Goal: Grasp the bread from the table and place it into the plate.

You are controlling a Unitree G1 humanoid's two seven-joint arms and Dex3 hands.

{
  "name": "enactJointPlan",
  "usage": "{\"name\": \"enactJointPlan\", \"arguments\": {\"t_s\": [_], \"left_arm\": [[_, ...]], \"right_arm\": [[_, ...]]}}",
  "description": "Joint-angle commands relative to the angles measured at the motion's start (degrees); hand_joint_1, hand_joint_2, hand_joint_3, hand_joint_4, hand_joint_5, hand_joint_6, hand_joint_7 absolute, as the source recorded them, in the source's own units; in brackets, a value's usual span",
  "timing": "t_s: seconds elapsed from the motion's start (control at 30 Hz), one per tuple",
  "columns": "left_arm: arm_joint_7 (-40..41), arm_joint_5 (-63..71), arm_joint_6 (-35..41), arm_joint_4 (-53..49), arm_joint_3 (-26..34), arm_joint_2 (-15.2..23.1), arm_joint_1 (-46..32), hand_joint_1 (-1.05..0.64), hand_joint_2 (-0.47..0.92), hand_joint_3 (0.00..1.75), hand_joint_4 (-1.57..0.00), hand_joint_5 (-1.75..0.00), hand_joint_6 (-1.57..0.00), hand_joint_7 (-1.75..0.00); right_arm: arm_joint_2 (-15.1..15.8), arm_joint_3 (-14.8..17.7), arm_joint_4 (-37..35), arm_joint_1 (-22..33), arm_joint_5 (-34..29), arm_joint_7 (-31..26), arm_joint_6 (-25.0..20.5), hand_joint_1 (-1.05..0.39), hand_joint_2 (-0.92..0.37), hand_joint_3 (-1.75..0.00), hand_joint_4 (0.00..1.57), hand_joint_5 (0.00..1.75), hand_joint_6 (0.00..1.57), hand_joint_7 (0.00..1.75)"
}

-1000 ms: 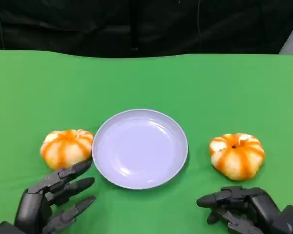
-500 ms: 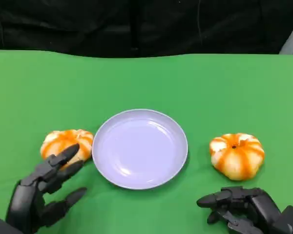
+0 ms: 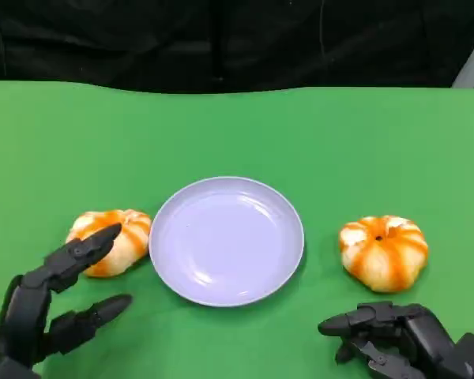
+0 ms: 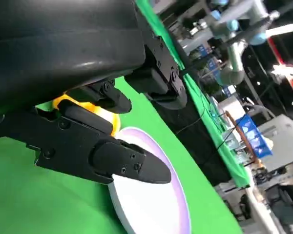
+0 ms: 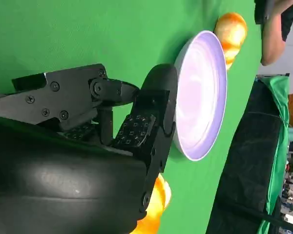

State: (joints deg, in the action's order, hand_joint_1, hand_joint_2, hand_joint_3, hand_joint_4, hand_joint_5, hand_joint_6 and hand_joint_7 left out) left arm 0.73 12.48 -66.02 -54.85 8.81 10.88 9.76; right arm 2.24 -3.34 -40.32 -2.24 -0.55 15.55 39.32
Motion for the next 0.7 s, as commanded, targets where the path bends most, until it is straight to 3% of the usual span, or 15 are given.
{"name": "enactJointPlan", "arguments": {"t_s": [0.03,0.4,0.7], "left_arm": [[10.5,9.8,-0.9,-0.2,-1.3,4.0,1.4,-0.57,0.88,0.01,-0.62,0.00,-0.72,-0.02],[35.2,29.2,9.4,1.8,-10.9,10.4,3.8,-0.68,0.92,0.03,-0.63,0.00,-0.76,-0.01],[40.0,30.4,15.0,-0.5,-17.5,12.2,7.3,-0.73,0.91,0.02,-0.60,0.00,-0.73,0.00]], "right_arm": [[0.5,0.2,-0.8,0.0,0.3,0.2,-0.6,-0.06,-0.92,-0.40,0.81,1.18,1.19,0.15],[0.7,0.2,-2.3,-0.7,-0.2,0.0,1.3,-0.07,-0.92,-0.40,0.82,1.18,1.19,0.15],[0.5,0.1,-1.7,-0.4,-0.2,-0.3,0.3,-0.08,-0.92,-0.39,0.82,1.17,1.19,0.15]]}}
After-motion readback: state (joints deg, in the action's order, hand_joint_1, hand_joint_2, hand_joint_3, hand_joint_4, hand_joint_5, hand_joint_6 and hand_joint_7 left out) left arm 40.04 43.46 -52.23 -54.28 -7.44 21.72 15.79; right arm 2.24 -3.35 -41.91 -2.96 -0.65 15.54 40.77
